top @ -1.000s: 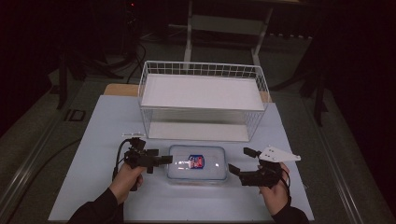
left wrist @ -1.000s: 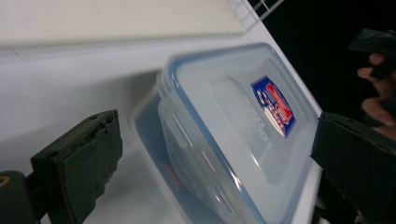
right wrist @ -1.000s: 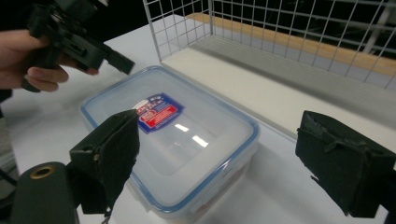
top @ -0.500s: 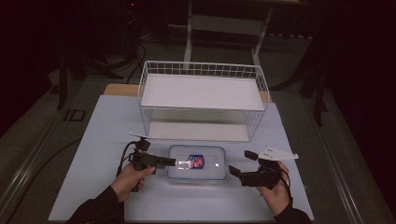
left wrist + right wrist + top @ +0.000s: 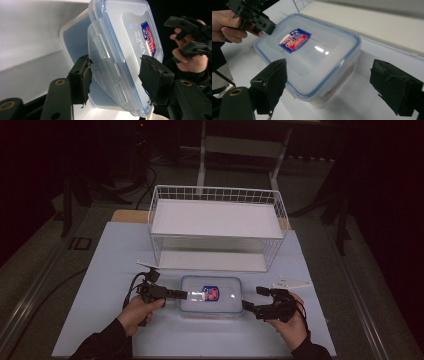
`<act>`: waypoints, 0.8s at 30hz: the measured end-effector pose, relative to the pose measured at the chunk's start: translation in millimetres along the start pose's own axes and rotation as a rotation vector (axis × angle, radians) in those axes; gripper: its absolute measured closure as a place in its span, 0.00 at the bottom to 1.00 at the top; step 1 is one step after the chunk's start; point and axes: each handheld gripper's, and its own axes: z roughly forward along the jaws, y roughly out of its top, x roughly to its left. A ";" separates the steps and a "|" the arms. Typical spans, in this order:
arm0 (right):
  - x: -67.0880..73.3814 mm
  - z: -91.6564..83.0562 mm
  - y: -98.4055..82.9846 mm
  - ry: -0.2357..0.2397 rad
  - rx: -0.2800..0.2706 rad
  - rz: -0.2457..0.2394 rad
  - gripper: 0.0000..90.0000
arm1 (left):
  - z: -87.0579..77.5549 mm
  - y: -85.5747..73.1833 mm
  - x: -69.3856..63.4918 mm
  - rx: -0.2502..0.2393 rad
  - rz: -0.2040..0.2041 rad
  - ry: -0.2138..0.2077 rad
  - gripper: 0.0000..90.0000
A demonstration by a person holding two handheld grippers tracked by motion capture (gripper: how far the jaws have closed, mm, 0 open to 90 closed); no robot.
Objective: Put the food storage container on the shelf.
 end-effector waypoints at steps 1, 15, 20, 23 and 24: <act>-1.1 0.6 -0.6 0.004 0.007 0.013 0.16 | -0.6 -0.5 -0.3 0.000 0.000 -0.006 0.52; -18.8 14.7 -9.5 0.105 0.059 0.167 0.26 | -10.6 -17.5 -22.2 -0.004 0.165 0.005 0.62; -17.4 19.3 -12.1 0.154 0.087 0.187 0.36 | -11.3 -19.1 -23.5 0.001 0.177 0.002 0.63; -18.5 19.6 -12.9 0.171 0.098 0.196 0.45 | -11.8 -19.8 -24.4 0.006 0.186 0.004 0.63; -18.9 19.5 -13.2 0.181 0.099 0.198 0.48 | -11.7 -20.4 -24.5 0.003 0.184 0.004 0.63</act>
